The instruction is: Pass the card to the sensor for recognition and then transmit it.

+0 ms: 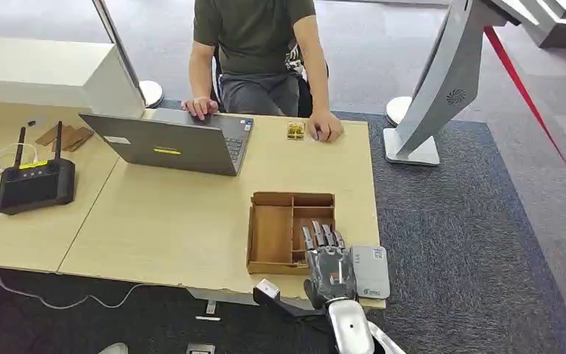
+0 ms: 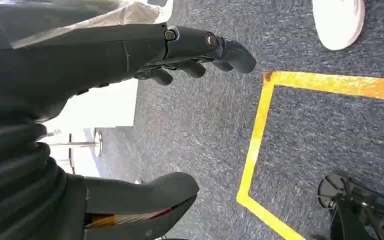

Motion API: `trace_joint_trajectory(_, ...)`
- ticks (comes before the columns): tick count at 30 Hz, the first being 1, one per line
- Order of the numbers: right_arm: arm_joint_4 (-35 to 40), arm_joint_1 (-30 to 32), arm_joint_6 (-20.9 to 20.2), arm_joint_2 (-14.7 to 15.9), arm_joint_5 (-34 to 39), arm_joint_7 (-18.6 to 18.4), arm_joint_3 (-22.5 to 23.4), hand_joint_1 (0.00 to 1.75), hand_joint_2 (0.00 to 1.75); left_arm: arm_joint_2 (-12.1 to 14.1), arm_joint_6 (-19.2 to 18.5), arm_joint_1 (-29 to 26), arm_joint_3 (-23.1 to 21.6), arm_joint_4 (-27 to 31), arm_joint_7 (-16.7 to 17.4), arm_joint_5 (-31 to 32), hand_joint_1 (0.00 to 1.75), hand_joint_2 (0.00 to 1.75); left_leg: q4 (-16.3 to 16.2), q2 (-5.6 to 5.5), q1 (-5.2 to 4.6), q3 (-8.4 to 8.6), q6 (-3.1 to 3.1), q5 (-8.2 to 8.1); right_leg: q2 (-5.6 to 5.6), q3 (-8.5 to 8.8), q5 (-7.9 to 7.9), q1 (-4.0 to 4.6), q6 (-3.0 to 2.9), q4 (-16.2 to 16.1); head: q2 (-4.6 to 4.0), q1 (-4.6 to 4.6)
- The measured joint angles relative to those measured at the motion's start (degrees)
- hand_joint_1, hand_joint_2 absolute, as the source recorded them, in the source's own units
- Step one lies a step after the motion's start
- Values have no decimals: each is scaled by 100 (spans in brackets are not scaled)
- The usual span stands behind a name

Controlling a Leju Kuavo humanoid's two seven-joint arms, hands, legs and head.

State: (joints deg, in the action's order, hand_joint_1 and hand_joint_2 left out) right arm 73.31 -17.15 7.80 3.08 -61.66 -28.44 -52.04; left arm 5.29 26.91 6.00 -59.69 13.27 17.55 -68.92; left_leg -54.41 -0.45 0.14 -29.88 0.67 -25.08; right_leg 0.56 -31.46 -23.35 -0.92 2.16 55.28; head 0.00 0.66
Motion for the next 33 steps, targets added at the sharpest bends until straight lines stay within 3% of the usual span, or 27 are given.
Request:
trace_joint_trajectory(19, -573, -78, 149, -216, -68, 251, -11, 0, 175, -13, 79, 0, 0, 15, 7, -79, 0, 175, 0, 0, 0, 0, 0, 0, 0, 0, -1, 0, -1, 0, 0, 0)
trace_joint_trajectory(33, -730, -87, 243, -243, -190, 168, 9, 0, 175, -15, 66, -1, 0, 15, 9, -70, 0, 175, 0, 0, 1, 0, 0, 0, 0, -1, -1, 1, -1, 0, 0, 0)
